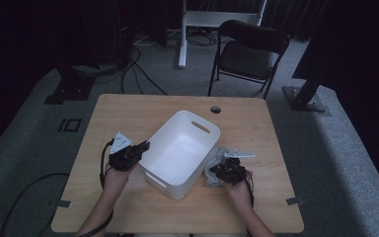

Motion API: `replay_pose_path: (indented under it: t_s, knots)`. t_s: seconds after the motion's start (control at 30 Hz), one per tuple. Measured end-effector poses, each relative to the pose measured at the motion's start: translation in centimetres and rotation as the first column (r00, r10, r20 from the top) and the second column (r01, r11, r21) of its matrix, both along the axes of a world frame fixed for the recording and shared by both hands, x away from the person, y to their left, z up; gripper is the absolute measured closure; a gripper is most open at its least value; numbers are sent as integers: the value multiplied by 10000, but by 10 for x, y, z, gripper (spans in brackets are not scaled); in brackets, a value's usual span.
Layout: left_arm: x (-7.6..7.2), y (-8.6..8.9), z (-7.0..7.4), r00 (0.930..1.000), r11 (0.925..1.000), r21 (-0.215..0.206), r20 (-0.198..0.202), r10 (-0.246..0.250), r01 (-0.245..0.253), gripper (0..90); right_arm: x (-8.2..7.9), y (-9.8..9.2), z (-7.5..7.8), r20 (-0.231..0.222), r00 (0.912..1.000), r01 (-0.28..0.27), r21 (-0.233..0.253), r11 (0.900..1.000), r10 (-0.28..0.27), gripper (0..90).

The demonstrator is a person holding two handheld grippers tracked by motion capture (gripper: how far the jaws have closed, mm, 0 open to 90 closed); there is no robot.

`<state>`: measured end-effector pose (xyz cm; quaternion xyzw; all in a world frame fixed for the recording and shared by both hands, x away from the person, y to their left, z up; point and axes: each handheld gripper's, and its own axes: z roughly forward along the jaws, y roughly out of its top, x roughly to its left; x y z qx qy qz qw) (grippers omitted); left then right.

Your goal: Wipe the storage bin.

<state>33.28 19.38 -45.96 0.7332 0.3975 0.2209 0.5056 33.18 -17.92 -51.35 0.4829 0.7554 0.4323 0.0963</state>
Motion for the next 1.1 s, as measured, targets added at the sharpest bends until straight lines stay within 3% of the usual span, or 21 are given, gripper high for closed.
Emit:
replay_pose_path:
  t_s: [0.13, 0.27, 0.43, 0.57, 0.8, 1.1]
  knots:
    - [0, -2, 1, 10000, 9999, 141, 61, 55, -56, 869, -10, -14, 28, 653, 9978, 23, 738, 9973, -72, 767]
    - [3, -3, 0, 10000, 10000, 58, 53, 73, -73, 870, -22, -24, 55, 1240, 9922, -104, 1516, 9884, -85, 767]
    - [6, -7, 1, 10000, 9999, 100, 66, 65, -66, 871, -33, -18, 69, 1671, 9858, -447, 1735, 9838, 153, 767]
    - [7, -7, 1, 9999, 9999, 138, 67, -93, 92, 870, -34, -1, 66, 1708, 9836, -837, 1425, 9862, 588, 767]
    - [8, -7, 0, 9997, 9997, 7, 101, -226, 226, 868, -31, 9, 54, 1751, 9830, -744, 1002, 9922, 560, 769]
    - [8, -6, -1, 9994, 9992, -189, 27, -351, 352, 861, -21, 11, 27, 952, 9943, -543, 604, 9967, 484, 770]
